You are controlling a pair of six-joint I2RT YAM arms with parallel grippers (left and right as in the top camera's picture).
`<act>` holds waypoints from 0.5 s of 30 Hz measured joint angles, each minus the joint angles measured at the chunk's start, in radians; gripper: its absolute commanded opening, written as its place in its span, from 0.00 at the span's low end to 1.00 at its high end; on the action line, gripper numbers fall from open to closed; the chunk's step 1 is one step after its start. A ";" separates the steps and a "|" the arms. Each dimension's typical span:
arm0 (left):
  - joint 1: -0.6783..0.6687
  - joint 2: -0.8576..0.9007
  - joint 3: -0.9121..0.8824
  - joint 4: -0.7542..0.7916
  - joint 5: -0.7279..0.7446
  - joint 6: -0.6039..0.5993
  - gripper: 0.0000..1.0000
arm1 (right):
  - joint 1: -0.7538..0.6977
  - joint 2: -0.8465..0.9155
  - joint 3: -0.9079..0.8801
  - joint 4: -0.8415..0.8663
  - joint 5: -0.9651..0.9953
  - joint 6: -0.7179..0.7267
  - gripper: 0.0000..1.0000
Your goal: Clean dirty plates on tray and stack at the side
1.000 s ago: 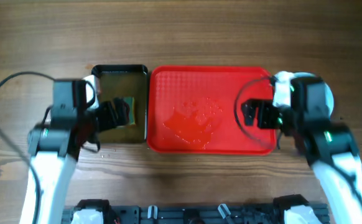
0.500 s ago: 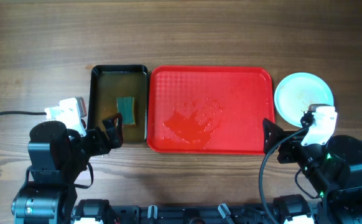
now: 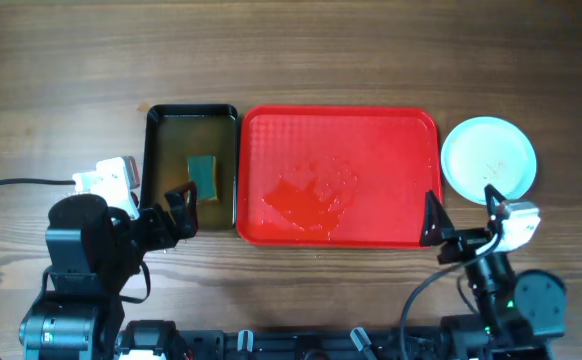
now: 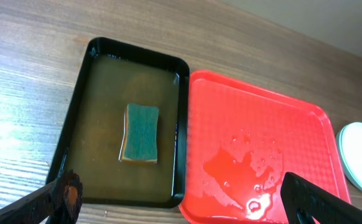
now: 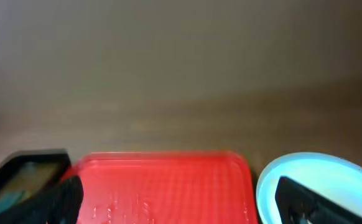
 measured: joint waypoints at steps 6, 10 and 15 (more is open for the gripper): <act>0.000 0.000 0.000 0.000 0.000 0.000 1.00 | -0.002 -0.058 -0.235 0.415 -0.019 -0.033 0.99; 0.000 0.000 -0.001 0.000 0.000 0.000 1.00 | -0.002 -0.061 -0.361 0.497 -0.044 -0.122 0.99; 0.000 0.000 -0.001 0.000 0.000 0.000 1.00 | -0.002 -0.063 -0.363 0.393 -0.062 -0.182 1.00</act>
